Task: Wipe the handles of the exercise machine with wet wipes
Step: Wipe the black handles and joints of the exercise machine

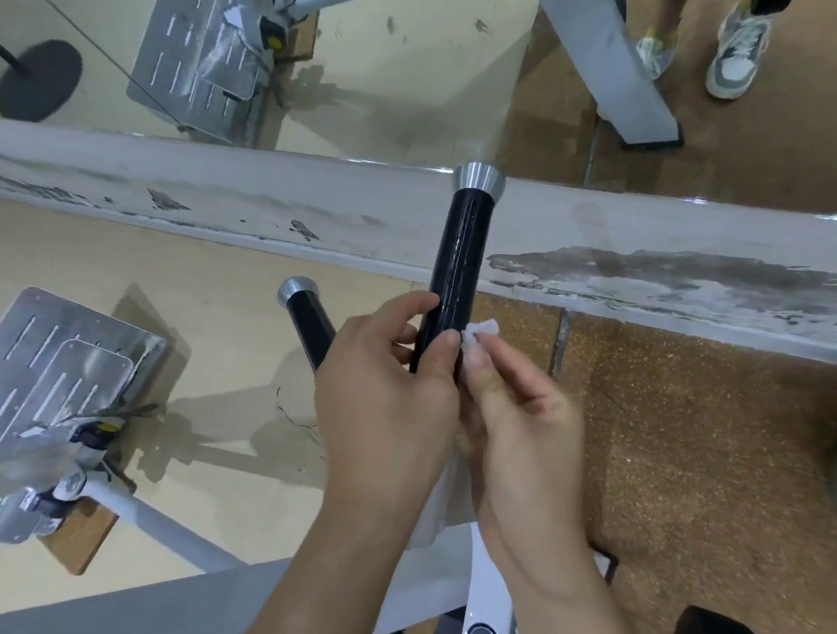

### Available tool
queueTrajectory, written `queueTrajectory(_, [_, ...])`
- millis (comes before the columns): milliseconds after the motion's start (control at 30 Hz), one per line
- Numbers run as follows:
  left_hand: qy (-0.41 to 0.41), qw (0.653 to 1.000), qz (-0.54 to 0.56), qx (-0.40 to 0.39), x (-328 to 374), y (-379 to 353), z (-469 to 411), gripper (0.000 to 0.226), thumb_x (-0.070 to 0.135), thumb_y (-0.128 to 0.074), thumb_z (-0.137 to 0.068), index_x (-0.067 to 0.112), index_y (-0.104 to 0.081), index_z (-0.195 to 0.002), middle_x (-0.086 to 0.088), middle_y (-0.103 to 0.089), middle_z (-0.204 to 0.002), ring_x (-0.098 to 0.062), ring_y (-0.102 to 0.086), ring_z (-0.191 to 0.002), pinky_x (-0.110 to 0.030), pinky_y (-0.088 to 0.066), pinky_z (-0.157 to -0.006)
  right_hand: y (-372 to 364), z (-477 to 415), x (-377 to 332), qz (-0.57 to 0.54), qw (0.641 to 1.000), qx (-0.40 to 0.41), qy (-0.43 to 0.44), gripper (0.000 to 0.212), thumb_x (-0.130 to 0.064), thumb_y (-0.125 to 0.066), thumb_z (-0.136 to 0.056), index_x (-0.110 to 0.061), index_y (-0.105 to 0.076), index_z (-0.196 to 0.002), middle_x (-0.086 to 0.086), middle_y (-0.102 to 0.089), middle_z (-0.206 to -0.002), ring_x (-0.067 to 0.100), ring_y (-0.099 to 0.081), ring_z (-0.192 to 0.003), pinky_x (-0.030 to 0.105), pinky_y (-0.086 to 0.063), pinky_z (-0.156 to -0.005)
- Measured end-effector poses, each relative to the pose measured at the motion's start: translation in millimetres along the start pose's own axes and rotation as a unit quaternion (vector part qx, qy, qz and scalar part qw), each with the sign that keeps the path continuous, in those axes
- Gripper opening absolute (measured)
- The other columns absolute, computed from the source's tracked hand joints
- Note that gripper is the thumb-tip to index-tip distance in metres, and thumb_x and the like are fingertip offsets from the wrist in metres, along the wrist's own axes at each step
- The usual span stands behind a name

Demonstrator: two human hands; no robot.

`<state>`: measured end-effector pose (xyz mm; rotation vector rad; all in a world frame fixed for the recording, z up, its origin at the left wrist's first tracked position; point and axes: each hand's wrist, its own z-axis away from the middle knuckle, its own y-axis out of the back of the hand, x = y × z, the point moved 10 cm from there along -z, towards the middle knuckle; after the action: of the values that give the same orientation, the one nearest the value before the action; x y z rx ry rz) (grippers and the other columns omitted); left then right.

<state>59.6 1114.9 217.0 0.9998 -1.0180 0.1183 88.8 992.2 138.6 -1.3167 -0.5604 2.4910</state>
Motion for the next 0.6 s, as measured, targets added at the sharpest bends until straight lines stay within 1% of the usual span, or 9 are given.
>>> queueTrajectory(67, [0.004, 1.0, -0.007, 0.007, -0.1, 1.3, 1.5, 0.021, 0.025, -0.068, -0.081, 0.034, -0.067, -0.1, 0.005, -0.063, -0.086, -0.006, -0.061, -0.076, -0.032, -0.052, -0.074, 8.4, -7.0, 4.4, -0.022, 0.999, 0.039, -0.03, 0.012, -0.001, -0.068, -0.081, -0.006, -0.073, -0.09, 0.007, -0.076, -0.084, 0.021, -0.072, -0.083, 0.031, -0.056, -0.077])
queueTrajectory(100, [0.005, 1.0, -0.01, 0.007, 1.0, 0.8, 1.7, 0.021, 0.025, -0.068, -0.081, 0.035, -0.067, -0.1, 0.005, -0.063, -0.085, -0.006, -0.06, -0.076, -0.031, -0.052, -0.075, 10.0, -13.5, 2.0, -0.02, 0.997, 0.059, -0.033, 0.011, 0.002, -0.068, -0.08, -0.007, -0.073, -0.084, 0.006, -0.075, -0.078, 0.019, -0.072, -0.077, 0.028, -0.056, -0.072])
queueTrajectory(167, [0.002, 1.0, -0.014, 0.007, 3.3, -0.2, 1.2, 0.021, 0.025, -0.068, -0.081, 0.036, -0.067, -0.099, 0.005, -0.063, -0.085, -0.006, -0.059, -0.075, -0.032, -0.052, -0.074, 7.0, -29.3, -6.3, -0.012, 0.996, 0.086, -0.023, 0.016, 0.004, -0.069, -0.079, -0.012, -0.073, -0.078, 0.006, -0.074, -0.075, 0.017, -0.071, -0.071, 0.023, -0.054, -0.065])
queueTrajectory(267, [-0.001, 1.0, -0.027, 0.007, 4.0, -2.1, 1.5, 0.022, 0.023, -0.068, -0.081, 0.035, -0.068, -0.098, 0.006, -0.062, -0.083, -0.006, -0.058, -0.074, -0.03, -0.051, -0.073, 7.8, -38.3, -14.3, 0.007, 0.994, 0.106, 0.01, 0.015, 0.0, -0.07, -0.079, -0.014, -0.074, -0.078, 0.006, -0.073, -0.076, 0.017, -0.07, -0.071, 0.026, -0.054, -0.067])
queueTrajectory(333, [0.001, 1.0, -0.025, 0.012, 4.7, 0.4, 1.4, 0.021, 0.023, -0.069, -0.08, 0.036, -0.068, -0.097, 0.006, -0.062, -0.082, -0.007, -0.058, -0.074, -0.033, -0.051, -0.074, 7.1, -27.8, -14.3, 0.0, 0.997, 0.072, 0.007, 0.014, -0.003, -0.072, -0.078, -0.016, -0.075, -0.078, 0.005, -0.075, -0.079, 0.016, -0.072, -0.077, 0.026, -0.055, -0.072])
queueTrajectory(400, [0.001, 1.0, -0.025, 0.011, 5.4, -0.3, 1.4, 0.021, 0.023, -0.069, -0.08, 0.037, -0.067, -0.095, 0.007, -0.061, -0.081, -0.009, -0.059, -0.075, -0.038, -0.053, -0.074, 7.7, -17.8, -13.0, 0.041, 0.999, 0.033, -0.007, 0.012, -0.006, -0.073, -0.077, -0.017, -0.077, -0.079, 0.001, -0.076, -0.08, 0.013, -0.072, -0.082, 0.023, -0.056, -0.076])
queueTrajectory(467, [-0.004, 0.999, -0.043, 0.008, 7.2, -1.8, 1.9, 0.021, 0.023, -0.067, -0.081, 0.037, -0.066, -0.096, 0.007, -0.06, -0.081, -0.008, -0.058, -0.075, -0.04, -0.053, -0.073, 6.5, -22.4, -17.2, 0.084, 0.996, 0.009, -0.012, 0.017, -0.003, -0.075, -0.075, -0.02, -0.076, -0.074, -0.002, -0.075, -0.075, 0.011, -0.071, -0.077, 0.024, -0.054, -0.073])
queueTrajectory(533, [-0.024, 0.996, -0.083, -0.001, 12.3, -4.2, 0.4, 0.023, 0.023, -0.065, -0.082, 0.035, -0.063, -0.102, 0.005, -0.06, -0.085, -0.007, -0.056, -0.076, -0.037, -0.05, -0.072, 1.6, -35.7, -27.6, 0.105, 0.994, 0.0, 0.0, 0.024, 0.003, -0.074, -0.073, -0.021, -0.073, -0.069, -0.004, -0.072, -0.071, 0.009, -0.067, -0.071, 0.025, -0.052, -0.07])
queueTrajectory(600, [-0.042, 0.993, -0.108, -0.017, 17.7, -6.1, -2.4, 0.027, 0.025, -0.062, -0.083, 0.037, -0.059, -0.107, 0.003, -0.061, -0.089, -0.007, -0.057, -0.078, -0.035, -0.048, -0.072, -3.2, -48.3, -39.8, 0.112, 0.993, 0.01, 0.024, 0.025, 0.003, -0.074, -0.073, -0.022, -0.071, -0.073, -0.006, -0.068, -0.069, 0.004, -0.064, -0.066, 0.02, -0.051, -0.066])
